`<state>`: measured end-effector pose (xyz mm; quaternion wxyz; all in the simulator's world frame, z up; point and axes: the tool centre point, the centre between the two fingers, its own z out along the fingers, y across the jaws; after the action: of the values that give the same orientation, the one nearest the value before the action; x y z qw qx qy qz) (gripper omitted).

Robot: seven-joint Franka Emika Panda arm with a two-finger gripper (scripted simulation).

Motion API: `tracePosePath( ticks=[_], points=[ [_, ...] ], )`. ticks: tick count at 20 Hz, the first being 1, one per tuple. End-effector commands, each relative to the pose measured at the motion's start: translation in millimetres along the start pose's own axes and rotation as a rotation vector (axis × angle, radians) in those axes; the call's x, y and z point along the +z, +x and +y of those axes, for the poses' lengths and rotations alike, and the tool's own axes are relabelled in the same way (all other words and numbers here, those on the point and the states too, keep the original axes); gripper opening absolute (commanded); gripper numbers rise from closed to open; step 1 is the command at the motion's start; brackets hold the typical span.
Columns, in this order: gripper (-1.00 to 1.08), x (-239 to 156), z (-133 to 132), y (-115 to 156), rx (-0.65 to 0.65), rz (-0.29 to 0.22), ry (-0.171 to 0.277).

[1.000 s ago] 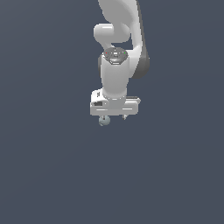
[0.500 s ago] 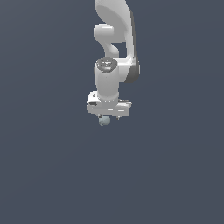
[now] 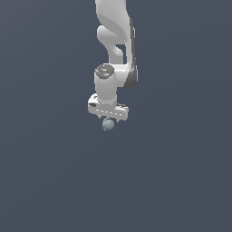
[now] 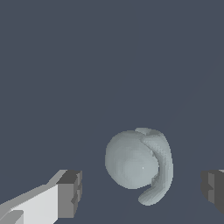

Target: Pick up the object and move it to a goal position.

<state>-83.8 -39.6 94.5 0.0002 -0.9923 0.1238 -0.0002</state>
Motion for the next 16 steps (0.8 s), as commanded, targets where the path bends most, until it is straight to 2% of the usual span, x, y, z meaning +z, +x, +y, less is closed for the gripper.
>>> tracePosePath(
  ticks=[1,9,16],
  points=[
    [1.00,4,4,-4,0.018,0.000,0.000],
    [1.00,10,4,-6,0.020,-0.001,-0.001],
    [1.00,39,5,-7,0.023,-0.001,-0.001]
  ],
)
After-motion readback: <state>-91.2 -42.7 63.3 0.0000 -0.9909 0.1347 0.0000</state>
